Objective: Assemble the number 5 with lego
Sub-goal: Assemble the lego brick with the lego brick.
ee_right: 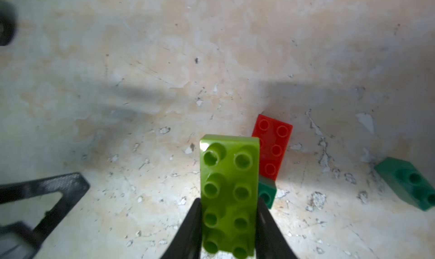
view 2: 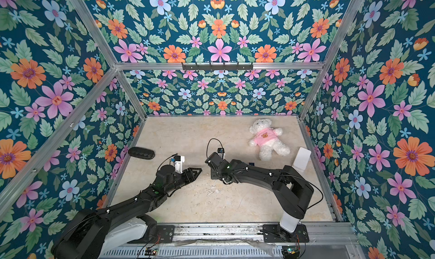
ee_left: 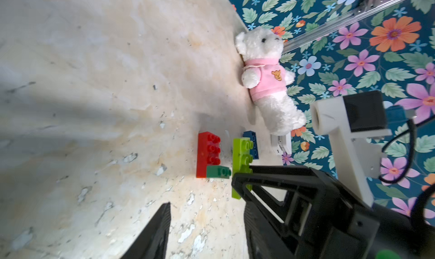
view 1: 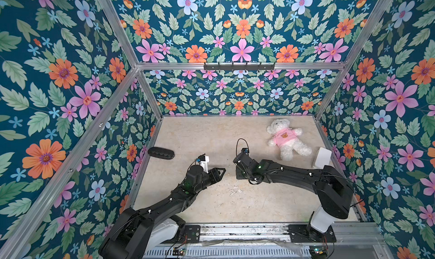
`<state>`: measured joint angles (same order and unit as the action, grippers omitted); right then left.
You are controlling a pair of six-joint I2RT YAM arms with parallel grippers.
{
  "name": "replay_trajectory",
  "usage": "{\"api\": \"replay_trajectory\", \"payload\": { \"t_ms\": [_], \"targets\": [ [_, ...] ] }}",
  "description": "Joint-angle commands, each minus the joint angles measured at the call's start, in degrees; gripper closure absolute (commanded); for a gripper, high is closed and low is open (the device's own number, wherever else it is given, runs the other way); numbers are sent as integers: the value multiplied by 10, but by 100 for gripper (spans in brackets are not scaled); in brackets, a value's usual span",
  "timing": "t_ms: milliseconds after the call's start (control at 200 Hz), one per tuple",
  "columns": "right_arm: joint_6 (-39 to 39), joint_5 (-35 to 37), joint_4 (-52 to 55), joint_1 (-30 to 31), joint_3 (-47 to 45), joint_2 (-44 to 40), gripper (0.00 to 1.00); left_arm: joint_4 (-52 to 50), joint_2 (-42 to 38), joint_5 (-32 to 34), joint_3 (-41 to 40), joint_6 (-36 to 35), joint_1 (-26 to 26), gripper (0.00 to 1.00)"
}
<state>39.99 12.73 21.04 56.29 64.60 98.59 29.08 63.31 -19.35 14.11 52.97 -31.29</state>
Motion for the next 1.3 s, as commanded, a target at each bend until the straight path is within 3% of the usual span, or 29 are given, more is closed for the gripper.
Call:
{"api": "replay_trajectory", "payload": {
  "t_ms": [0, 325, 860, 1295],
  "targets": [
    [60, 31, 27, -7, 9, 9, 93, 8, 4, 16, -13, -3, 0, 47],
    [110, 42, 24, -14, 12, 26, 94, 3, 3, 18, -29, -15, 0, 48],
    [118, 32, 12, -16, 13, 44, 94, 15, 7, 18, -37, -15, -1, 49],
    [56, 8, 28, -26, 20, 51, 94, 13, 7, 23, -38, -12, -1, 50]
  ]
}}
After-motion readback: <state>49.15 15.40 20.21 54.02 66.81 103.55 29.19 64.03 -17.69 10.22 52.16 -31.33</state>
